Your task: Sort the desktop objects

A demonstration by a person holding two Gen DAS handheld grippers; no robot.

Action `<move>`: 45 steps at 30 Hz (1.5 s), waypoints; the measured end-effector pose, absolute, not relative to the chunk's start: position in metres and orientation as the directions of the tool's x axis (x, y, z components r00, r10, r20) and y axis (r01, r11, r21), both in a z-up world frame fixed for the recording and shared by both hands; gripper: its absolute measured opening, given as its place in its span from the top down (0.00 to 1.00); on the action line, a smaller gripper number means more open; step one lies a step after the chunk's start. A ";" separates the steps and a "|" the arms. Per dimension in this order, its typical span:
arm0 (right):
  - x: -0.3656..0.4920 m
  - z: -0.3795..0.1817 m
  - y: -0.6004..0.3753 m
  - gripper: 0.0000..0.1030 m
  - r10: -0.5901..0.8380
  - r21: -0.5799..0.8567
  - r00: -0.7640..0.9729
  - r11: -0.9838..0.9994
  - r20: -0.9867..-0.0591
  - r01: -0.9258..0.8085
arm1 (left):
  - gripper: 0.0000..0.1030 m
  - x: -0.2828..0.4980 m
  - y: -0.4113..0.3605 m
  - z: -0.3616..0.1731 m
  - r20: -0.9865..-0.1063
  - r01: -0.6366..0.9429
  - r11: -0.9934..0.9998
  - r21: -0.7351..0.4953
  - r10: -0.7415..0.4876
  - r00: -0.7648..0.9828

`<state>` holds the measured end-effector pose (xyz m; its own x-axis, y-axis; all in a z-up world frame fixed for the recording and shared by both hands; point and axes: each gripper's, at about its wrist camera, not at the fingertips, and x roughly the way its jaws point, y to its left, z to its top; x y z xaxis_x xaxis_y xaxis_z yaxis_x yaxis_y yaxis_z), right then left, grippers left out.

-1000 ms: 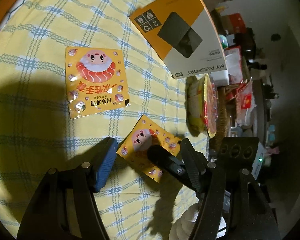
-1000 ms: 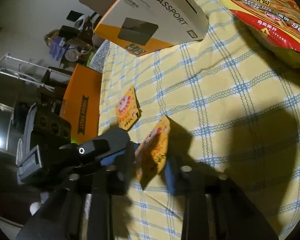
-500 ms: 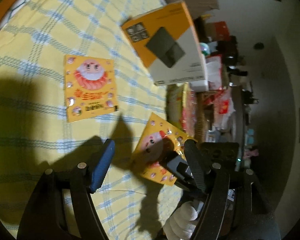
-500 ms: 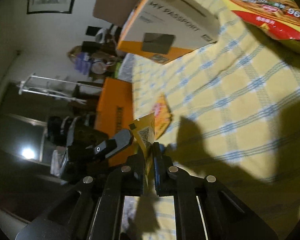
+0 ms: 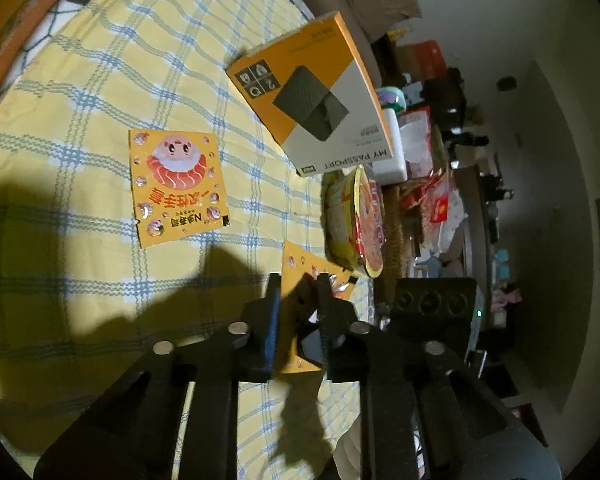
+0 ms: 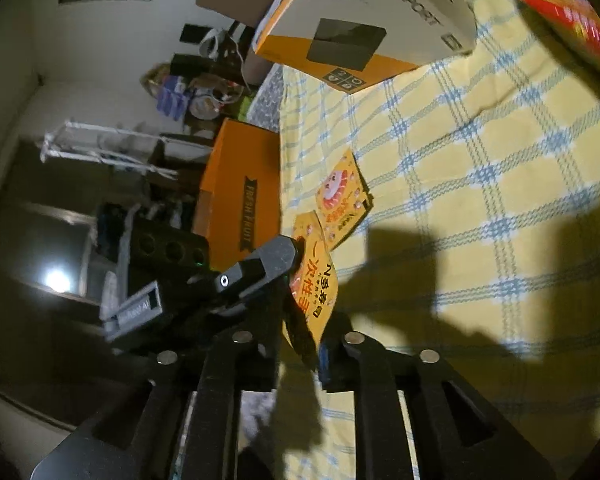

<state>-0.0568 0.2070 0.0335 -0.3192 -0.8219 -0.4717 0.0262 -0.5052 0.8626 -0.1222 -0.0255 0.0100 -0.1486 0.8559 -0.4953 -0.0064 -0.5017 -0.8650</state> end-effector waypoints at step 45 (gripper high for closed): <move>-0.094 0.027 0.189 0.62 -0.646 0.707 -0.409 -0.708 -0.644 0.005 | 0.96 -0.122 -0.097 0.093 -0.480 -0.086 -0.519 -0.850 0.832 -0.277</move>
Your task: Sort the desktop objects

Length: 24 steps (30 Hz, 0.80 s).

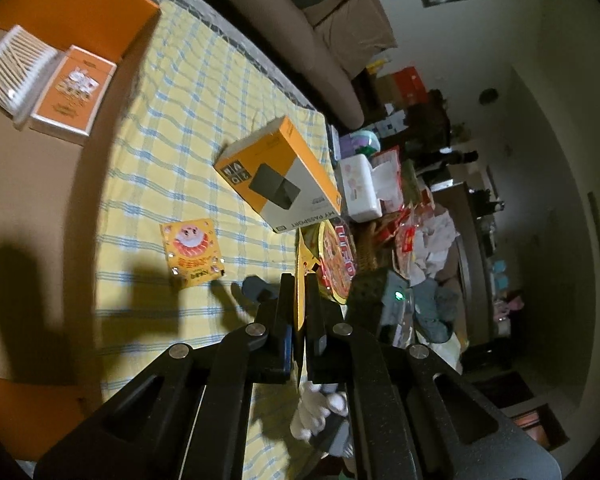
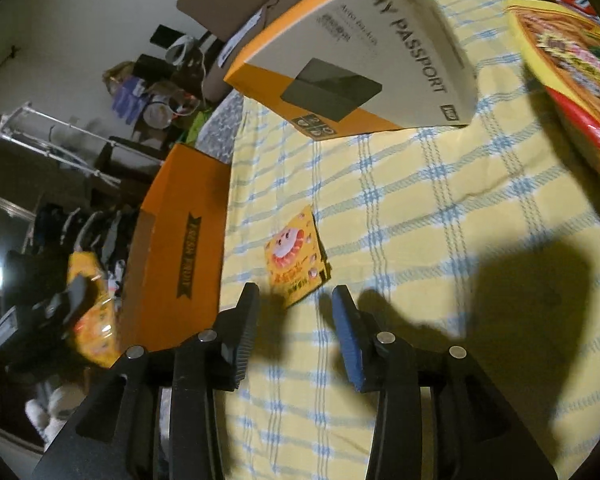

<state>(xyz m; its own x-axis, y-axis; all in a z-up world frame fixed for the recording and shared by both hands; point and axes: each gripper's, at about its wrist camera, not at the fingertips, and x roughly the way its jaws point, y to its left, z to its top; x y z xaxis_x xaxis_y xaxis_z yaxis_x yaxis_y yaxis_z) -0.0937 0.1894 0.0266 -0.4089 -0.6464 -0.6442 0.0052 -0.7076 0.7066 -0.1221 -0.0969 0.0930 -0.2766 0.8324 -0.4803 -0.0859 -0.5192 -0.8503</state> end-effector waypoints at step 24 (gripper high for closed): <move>-0.125 0.027 0.093 0.24 -0.342 0.288 -0.386 -0.938 -0.857 0.193 | 0.96 -0.119 -0.119 0.098 -0.436 -0.111 -0.474 -0.873 0.863 -0.254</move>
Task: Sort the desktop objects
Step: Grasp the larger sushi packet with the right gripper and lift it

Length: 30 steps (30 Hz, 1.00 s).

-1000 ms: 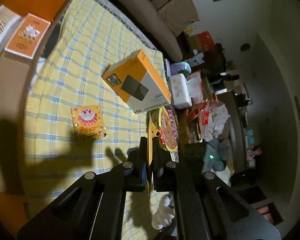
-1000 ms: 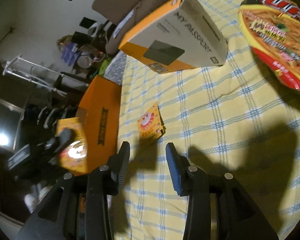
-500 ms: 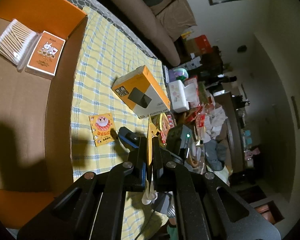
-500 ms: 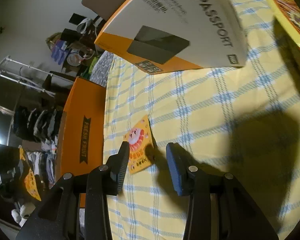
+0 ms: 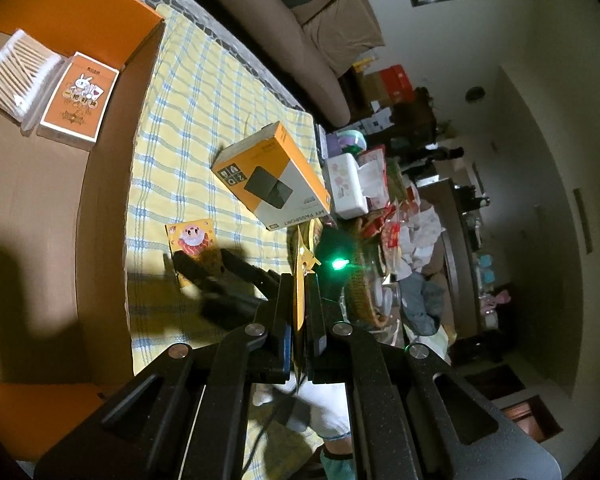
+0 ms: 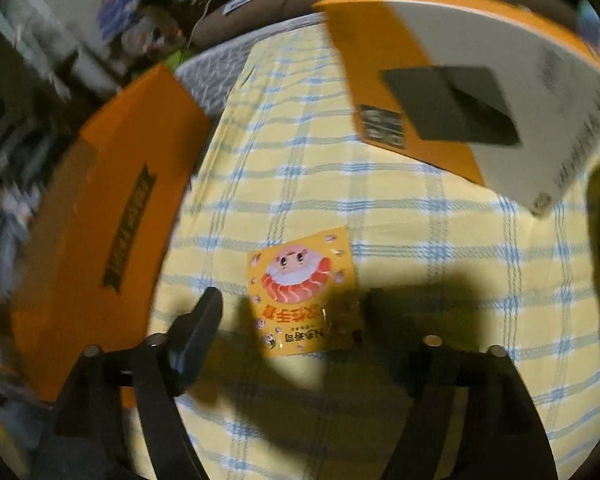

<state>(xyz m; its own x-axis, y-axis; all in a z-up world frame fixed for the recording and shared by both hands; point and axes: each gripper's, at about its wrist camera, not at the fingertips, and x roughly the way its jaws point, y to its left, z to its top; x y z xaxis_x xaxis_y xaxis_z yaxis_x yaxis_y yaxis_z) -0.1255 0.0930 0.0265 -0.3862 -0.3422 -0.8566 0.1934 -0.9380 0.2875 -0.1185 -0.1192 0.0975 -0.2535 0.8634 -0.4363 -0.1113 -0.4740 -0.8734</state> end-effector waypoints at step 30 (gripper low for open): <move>-0.088 0.095 0.085 0.48 -0.328 0.217 -0.497 -0.938 -0.803 0.269 | 0.96 -0.104 -0.224 0.118 -0.484 -0.043 -0.544 -0.838 0.776 -0.405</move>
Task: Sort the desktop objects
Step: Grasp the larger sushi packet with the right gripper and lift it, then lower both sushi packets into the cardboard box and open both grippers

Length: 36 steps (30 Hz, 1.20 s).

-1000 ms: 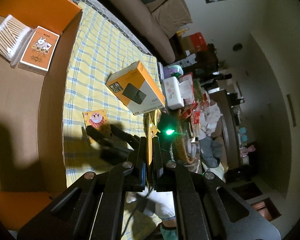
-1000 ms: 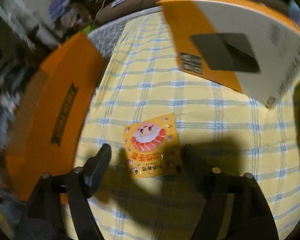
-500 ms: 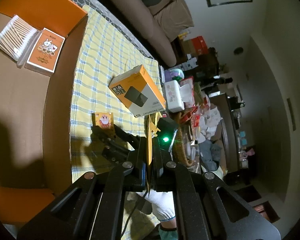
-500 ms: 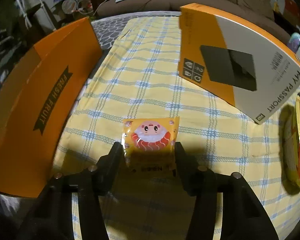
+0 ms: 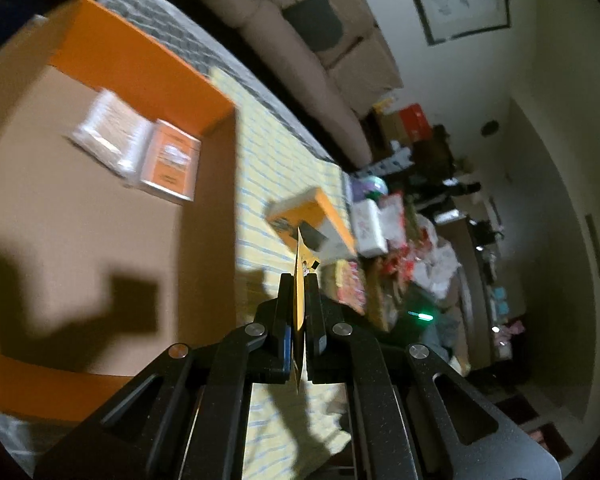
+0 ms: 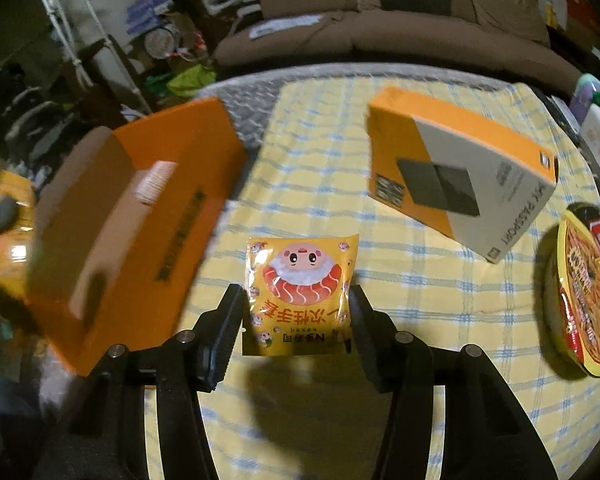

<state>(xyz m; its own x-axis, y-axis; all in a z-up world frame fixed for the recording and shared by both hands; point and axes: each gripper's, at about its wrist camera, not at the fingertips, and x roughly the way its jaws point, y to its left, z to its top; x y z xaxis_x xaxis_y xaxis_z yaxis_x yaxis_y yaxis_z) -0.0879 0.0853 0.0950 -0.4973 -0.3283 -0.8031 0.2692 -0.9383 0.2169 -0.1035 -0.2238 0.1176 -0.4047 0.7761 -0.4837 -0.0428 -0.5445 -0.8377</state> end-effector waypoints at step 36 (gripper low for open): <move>-0.055 0.086 -0.097 0.47 -0.384 0.121 -0.376 -0.817 -0.843 0.564 | 0.96 -0.097 -0.288 0.058 -0.691 0.056 -0.717 -0.695 0.644 -0.327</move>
<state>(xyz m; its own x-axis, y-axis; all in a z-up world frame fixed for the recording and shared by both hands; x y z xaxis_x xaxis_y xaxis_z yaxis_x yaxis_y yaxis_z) -0.0546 -0.0965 0.0858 -0.3756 -0.3843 -0.8433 0.5635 -0.8171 0.1214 -0.0970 -0.2884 0.0577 -0.3273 0.6443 -0.6912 0.0556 -0.7171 -0.6948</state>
